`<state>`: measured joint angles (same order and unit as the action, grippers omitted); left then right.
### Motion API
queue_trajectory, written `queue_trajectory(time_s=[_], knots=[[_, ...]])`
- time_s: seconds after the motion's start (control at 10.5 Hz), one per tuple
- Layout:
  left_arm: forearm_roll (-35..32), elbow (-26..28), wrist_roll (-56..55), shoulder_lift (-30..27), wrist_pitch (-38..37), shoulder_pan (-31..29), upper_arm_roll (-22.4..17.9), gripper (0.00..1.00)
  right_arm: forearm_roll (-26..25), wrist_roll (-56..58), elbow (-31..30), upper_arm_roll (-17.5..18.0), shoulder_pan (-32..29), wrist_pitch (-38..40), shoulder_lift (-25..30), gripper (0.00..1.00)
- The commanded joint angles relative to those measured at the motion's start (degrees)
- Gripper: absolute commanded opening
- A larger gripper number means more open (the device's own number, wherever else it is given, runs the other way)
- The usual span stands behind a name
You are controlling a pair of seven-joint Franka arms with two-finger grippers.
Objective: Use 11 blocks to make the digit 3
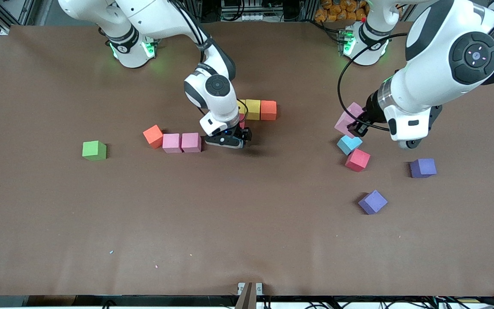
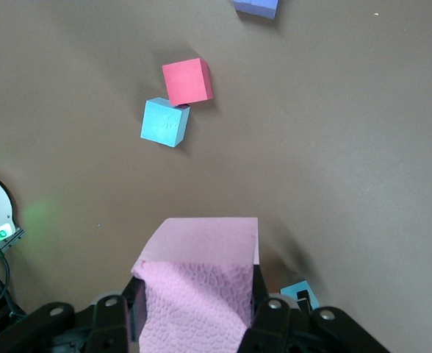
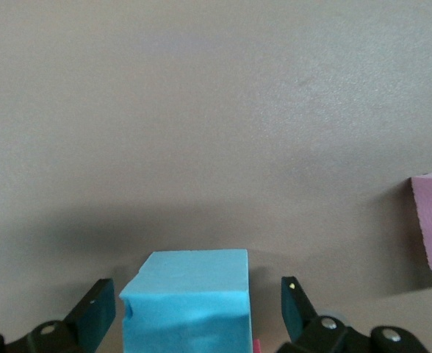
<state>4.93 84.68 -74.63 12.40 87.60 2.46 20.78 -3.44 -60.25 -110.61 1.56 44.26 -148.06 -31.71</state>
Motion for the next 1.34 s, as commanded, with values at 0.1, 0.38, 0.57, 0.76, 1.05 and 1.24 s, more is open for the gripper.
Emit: queue_trajectory(time_s=[0.1,0.38,0.57,0.76,1.05,1.24], knots=[[-0.71,-0.13,-2.10,-0.09,-0.76,0.26,0.31,0.00,-1.30,0.21,2.40,0.47,-1.80,5.20,2.88,1.00],[-0.71,-0.21,-2.18,-0.09,-0.76,0.52,0.40,0.00,-0.95,8.01,5.67,0.29,-3.64,11.55,4.10,1.00],[-0.80,-0.21,-2.01,-0.01,-0.76,0.61,0.40,0.00,-0.51,16.53,5.41,-0.32,-6.36,14.18,5.42,1.00],[-0.89,-0.48,-2.01,0.17,-0.68,0.70,0.40,0.00,-0.42,21.48,3.49,-0.59,-7.87,15.52,6.13,1.00],[-2.47,-0.56,-2.18,0.35,-0.68,1.14,1.01,0.00,-0.25,27.43,-4.06,-1.29,-9.44,14.29,10.33,1.00],[-2.47,-0.56,-2.10,0.35,-0.68,1.14,1.01,0.00,1.77,29.04,-7.15,-1.55,-9.28,14.11,11.84,1.00]])
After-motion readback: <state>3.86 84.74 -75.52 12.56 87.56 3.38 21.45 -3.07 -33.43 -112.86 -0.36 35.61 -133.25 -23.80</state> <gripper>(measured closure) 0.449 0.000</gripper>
